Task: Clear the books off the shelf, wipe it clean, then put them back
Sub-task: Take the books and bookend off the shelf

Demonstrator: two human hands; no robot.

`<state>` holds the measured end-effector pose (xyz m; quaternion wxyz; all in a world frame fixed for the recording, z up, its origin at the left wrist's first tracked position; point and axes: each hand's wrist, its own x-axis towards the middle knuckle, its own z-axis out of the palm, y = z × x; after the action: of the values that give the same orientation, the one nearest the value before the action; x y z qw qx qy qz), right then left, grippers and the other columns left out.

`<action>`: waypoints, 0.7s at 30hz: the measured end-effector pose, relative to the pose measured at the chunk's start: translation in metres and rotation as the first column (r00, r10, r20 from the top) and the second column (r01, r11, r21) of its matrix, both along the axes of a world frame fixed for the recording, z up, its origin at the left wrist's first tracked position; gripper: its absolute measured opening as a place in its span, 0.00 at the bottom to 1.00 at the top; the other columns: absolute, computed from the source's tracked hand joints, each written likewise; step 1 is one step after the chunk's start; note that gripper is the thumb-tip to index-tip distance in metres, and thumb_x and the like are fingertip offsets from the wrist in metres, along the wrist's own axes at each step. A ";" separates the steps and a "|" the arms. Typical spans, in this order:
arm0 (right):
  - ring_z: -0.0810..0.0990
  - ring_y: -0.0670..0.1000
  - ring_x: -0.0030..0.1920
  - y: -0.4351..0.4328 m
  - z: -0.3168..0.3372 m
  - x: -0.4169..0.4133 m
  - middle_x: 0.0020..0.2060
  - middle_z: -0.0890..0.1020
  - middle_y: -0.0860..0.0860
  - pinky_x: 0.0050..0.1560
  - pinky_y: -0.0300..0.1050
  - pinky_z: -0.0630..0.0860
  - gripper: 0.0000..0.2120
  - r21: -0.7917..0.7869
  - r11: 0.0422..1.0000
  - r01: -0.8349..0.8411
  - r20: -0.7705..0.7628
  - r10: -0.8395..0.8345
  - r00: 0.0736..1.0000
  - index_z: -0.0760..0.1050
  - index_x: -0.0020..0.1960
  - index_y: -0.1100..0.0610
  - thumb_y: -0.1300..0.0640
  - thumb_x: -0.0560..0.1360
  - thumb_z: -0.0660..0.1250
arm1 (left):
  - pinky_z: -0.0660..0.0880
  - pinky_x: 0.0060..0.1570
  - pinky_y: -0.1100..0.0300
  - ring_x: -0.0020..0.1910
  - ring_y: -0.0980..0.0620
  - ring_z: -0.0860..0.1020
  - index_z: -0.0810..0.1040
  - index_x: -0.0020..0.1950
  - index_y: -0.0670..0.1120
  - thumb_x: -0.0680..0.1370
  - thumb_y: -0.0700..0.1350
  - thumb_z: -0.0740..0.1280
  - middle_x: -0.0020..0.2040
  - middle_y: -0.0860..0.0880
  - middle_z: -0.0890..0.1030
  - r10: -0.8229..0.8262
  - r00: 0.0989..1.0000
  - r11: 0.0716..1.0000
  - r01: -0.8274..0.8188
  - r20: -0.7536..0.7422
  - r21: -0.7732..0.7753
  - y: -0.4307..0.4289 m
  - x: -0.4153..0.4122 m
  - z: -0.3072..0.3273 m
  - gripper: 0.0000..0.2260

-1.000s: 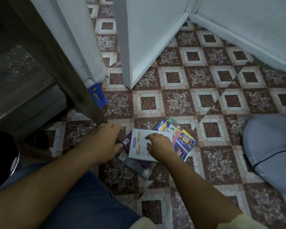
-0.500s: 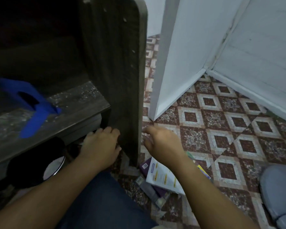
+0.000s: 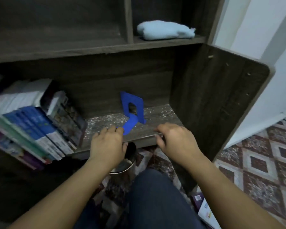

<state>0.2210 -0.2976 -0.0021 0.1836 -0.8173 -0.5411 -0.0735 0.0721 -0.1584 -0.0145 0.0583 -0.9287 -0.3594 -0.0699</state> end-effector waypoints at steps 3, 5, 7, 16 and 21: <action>0.79 0.52 0.55 0.032 0.014 -0.026 0.53 0.81 0.48 0.52 0.47 0.71 0.13 -0.038 0.996 -0.078 0.027 0.079 0.997 0.77 0.60 0.50 0.50 0.77 0.62 | 0.70 0.57 0.52 0.62 0.47 0.71 0.69 0.67 0.51 0.76 0.58 0.63 0.61 0.50 0.73 0.105 0.994 0.994 -0.106 0.042 0.004 0.031 -0.035 0.009 0.21; 0.78 0.52 0.56 0.050 0.021 -0.038 0.55 0.80 0.48 0.53 0.47 0.71 0.14 -0.064 0.991 -0.115 0.045 0.118 0.992 0.75 0.62 0.48 0.49 0.78 0.61 | 0.71 0.56 0.51 0.61 0.46 0.71 0.71 0.67 0.50 0.76 0.57 0.64 0.60 0.48 0.73 0.155 0.985 0.987 -0.157 0.075 0.015 0.048 -0.054 0.014 0.22; 0.77 0.52 0.56 0.068 0.028 -0.050 0.55 0.79 0.48 0.52 0.47 0.70 0.14 -0.083 0.986 -0.143 0.067 0.148 0.987 0.75 0.62 0.48 0.48 0.78 0.60 | 0.71 0.54 0.50 0.60 0.44 0.71 0.72 0.65 0.48 0.75 0.56 0.66 0.59 0.46 0.73 0.196 0.974 0.979 -0.201 0.117 0.028 0.063 -0.073 0.019 0.22; 0.76 0.55 0.57 0.165 0.041 -0.108 0.54 0.78 0.51 0.53 0.49 0.71 0.14 -0.115 0.943 -0.312 0.147 0.327 0.934 0.76 0.59 0.52 0.49 0.76 0.62 | 0.70 0.57 0.40 0.65 0.38 0.67 0.74 0.64 0.41 0.67 0.50 0.76 0.64 0.38 0.70 0.308 0.891 0.926 -0.361 0.333 0.109 0.123 -0.148 0.031 0.29; 0.71 0.55 0.63 0.211 0.035 -0.130 0.64 0.73 0.51 0.60 0.50 0.69 0.21 -0.164 0.904 -0.394 0.138 0.417 0.898 0.70 0.67 0.52 0.51 0.75 0.64 | 0.59 0.71 0.42 0.76 0.43 0.55 0.56 0.77 0.46 0.72 0.51 0.72 0.77 0.44 0.57 0.313 0.914 0.941 -0.336 0.258 0.046 0.143 -0.164 0.028 0.39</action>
<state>0.0915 -0.0865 0.0326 0.0937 -0.6875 -0.7170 -0.0671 -0.0919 -0.0154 0.0132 0.0655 -0.8367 -0.5095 -0.1901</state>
